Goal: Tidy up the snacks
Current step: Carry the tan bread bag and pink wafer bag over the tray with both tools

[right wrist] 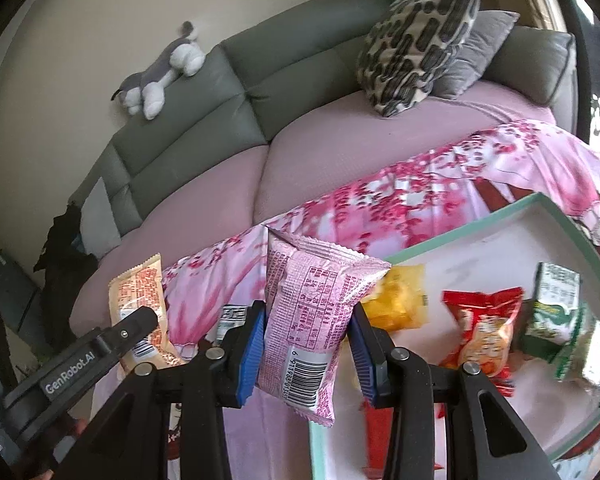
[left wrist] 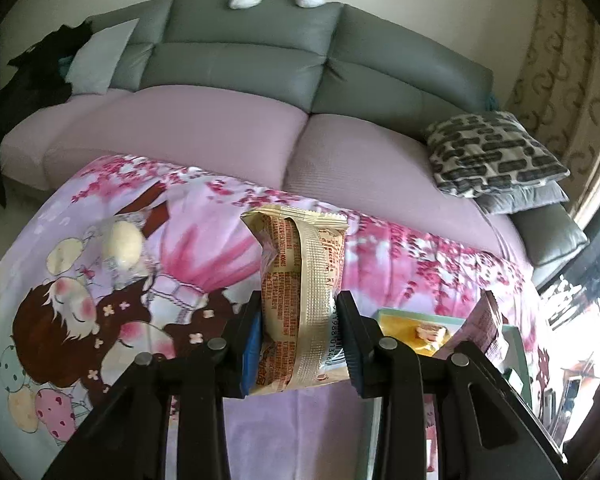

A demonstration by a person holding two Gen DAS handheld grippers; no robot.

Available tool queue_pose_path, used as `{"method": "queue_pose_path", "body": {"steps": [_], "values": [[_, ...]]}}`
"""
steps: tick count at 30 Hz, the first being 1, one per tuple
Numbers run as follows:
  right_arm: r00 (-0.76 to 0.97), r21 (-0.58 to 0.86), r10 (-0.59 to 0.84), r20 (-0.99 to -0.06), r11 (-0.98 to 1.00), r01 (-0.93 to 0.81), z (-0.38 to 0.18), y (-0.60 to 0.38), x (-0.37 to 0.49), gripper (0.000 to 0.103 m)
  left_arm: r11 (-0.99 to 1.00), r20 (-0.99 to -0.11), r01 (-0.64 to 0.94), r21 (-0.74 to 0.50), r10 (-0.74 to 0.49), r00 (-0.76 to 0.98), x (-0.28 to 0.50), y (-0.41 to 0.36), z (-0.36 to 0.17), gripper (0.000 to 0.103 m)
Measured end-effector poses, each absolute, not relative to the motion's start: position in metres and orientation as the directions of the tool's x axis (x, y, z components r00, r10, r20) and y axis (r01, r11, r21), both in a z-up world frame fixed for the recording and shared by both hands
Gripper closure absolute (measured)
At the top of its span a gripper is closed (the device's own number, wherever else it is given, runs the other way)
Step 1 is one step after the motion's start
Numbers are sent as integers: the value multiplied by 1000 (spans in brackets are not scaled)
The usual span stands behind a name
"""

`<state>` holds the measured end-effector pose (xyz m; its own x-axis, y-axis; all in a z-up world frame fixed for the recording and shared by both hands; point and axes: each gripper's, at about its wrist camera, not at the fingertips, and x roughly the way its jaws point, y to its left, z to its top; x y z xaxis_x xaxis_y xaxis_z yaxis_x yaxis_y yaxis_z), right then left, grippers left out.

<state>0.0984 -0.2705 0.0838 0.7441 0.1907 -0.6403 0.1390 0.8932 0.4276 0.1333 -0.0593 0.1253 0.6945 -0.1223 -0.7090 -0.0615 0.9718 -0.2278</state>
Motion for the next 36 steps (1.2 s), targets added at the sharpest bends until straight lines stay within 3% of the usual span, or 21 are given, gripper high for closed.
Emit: {"method": "queue_pose_path", "body": {"steps": [36], "values": [[705,386,-14,-709,829,405,67,-373,66,60,955,-735,240,-172,-287,614,124,-184,110,66]]}}
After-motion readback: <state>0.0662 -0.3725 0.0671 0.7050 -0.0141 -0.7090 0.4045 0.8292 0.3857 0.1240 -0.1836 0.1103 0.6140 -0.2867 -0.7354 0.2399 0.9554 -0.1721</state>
